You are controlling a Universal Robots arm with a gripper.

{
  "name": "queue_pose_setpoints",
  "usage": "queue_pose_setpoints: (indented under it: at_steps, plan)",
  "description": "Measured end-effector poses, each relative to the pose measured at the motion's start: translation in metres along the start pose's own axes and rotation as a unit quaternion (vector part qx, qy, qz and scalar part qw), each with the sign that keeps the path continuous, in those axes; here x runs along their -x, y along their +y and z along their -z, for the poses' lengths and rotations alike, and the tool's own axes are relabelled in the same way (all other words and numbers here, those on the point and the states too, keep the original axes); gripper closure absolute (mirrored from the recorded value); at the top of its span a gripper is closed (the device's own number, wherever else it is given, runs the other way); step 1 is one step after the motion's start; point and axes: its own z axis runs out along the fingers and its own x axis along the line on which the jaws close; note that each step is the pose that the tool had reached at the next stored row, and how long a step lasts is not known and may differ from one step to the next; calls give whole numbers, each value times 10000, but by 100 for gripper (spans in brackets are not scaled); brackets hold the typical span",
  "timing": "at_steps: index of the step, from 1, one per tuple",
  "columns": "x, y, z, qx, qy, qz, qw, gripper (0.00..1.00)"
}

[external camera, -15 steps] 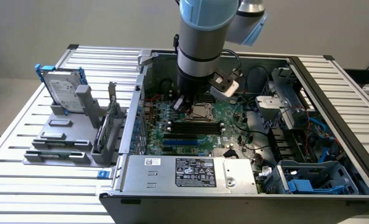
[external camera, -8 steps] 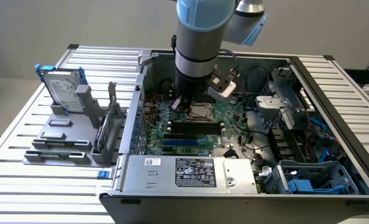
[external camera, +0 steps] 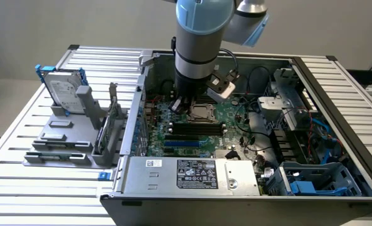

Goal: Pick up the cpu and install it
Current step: 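Install the first cpu locking lever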

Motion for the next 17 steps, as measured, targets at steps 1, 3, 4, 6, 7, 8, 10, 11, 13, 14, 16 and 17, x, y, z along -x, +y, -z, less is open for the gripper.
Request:
queue_pose_setpoints:
  at_steps: [1, 3, 4, 6, 7, 8, 10, 11, 13, 14, 16, 17]
  plan:
    - [0, -1, -8, -6, 5, 6, 10000, 89]
    - [4, -1, -25, -12, 10, 10, 10000, 89]
    - [7, -1, -34, -13, 11, 10, 10000, 89]
    - [11, 0, -50, -13, 12, 10, 10000, 89]
    - [14, 0, -58, -13, 12, 10, 10000, 89]
    - [15, 0, -66, -14, 14, 11, 10000, 89]
    - [20, 0, -82, -19, 21, 11, 10000, 89]
    - [24, -2, -92, -23, 27, 10, 10000, 89]
    - [33, -5, -111, -31, 37, 11, 10000, 89]
    - [37, -6, -121, -34, 40, 11, 10000, 89]
    - [42, -5, -137, -45, 54, 12, 10000, 89]
    - [44, -4, -144, -54, 64, 12, 10000, 89]
